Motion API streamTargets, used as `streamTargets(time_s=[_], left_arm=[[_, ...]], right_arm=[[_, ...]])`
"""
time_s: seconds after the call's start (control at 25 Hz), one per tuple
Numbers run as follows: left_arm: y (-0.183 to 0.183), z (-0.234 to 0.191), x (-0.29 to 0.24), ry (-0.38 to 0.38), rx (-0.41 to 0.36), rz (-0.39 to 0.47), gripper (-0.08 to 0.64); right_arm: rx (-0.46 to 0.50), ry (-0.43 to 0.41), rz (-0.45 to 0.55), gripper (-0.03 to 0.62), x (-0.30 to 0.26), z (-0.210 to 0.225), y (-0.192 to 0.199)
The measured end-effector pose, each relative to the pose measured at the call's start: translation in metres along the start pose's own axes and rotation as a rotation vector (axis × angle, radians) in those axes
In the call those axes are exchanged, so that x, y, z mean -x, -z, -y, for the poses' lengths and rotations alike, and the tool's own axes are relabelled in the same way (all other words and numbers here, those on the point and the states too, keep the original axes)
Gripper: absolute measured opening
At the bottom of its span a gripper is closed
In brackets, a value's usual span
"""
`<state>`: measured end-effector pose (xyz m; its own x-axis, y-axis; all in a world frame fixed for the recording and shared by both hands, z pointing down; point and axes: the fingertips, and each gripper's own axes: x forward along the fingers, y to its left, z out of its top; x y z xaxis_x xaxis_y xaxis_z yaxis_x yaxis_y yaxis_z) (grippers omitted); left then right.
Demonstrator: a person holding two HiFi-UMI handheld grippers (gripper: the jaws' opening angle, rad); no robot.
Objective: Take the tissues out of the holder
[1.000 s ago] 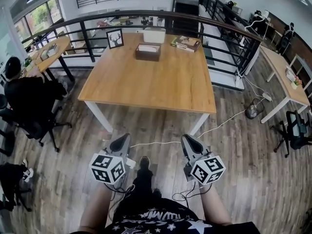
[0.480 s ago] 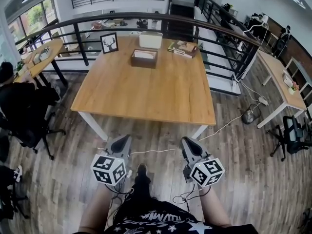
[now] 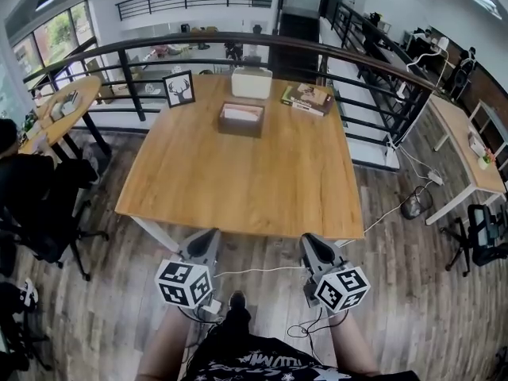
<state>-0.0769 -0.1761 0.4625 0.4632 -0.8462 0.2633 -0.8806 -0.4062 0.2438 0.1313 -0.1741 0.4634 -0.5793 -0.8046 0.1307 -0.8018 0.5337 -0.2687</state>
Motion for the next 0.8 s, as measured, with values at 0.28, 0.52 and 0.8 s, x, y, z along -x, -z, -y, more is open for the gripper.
streamTargets(time_s=[0.28, 0.52, 0.8], left_arm=[[-0.033, -0.042, -0.056, 0.019, -0.002, -0.017, 0.014], [-0.051, -0.08, -0.094, 0.032, 0.012, -0.02, 0.014], [-0.072, -0.124, -0.121, 0.042, 0.023, -0.017, 0.014]], right_arm=[[-0.03, 0.032, 0.007, 0.029, -0.064, 0.029, -0.023], [-0.035, 0.043, -0.009, 0.029, -0.118, 0.041, -0.029], [-0.025, 0.056, 0.011, 0.029, -0.173, 0.043, -0.049]])
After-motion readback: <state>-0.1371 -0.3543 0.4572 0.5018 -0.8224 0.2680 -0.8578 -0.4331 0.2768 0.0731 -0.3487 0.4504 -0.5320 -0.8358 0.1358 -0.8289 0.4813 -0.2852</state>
